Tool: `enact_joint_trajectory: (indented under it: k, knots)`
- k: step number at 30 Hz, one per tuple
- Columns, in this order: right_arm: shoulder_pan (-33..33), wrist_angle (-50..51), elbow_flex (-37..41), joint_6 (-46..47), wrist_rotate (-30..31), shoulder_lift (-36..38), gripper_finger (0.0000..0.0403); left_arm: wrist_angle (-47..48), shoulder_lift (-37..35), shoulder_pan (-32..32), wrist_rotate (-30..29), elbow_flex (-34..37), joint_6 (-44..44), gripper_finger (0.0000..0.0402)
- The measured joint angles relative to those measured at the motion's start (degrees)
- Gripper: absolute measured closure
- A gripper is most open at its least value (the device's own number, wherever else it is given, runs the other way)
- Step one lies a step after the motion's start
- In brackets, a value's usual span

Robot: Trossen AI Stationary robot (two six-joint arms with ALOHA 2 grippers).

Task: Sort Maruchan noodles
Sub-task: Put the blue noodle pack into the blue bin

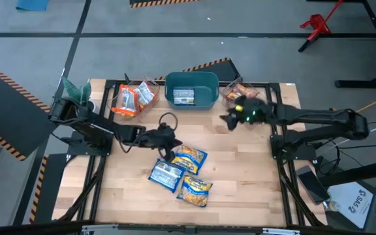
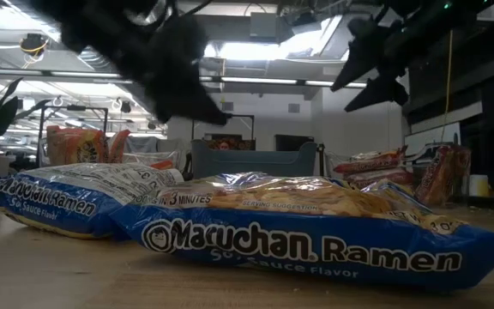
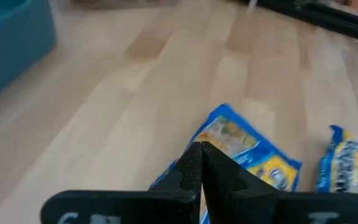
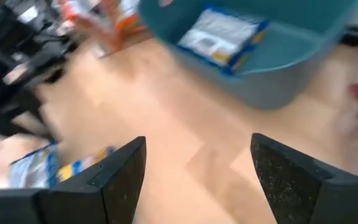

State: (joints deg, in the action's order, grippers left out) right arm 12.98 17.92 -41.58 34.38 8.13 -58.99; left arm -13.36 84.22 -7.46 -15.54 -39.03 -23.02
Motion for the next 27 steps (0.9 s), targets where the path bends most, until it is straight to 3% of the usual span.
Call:
enact_joint_trajectory:
  k: [3, 8, 18, 27]
  knots:
    - [-7.6, -2.0, 0.0, 2.7, 5.5, -2.6, 0.0129, -6.7, 0.0, -1.6, -3.3, 5.3, -3.3, 0.0401]
    - [-16.9, -5.5, 0.0, 6.5, 15.3, -10.4, 0.0129, -11.7, 1.3, -4.1, -3.9, 8.9, -6.9, 0.0401]
    - [-21.0, -18.2, 0.0, 11.2, 14.4, -26.3, 0.0129, -13.5, 11.0, -7.4, -3.7, 4.5, -6.5, 0.0401]
    - [-21.0, -19.6, 0.0, 11.5, 11.7, -28.4, 0.0129, -12.1, 16.2, -7.9, -3.9, 3.0, -10.4, 0.0401]
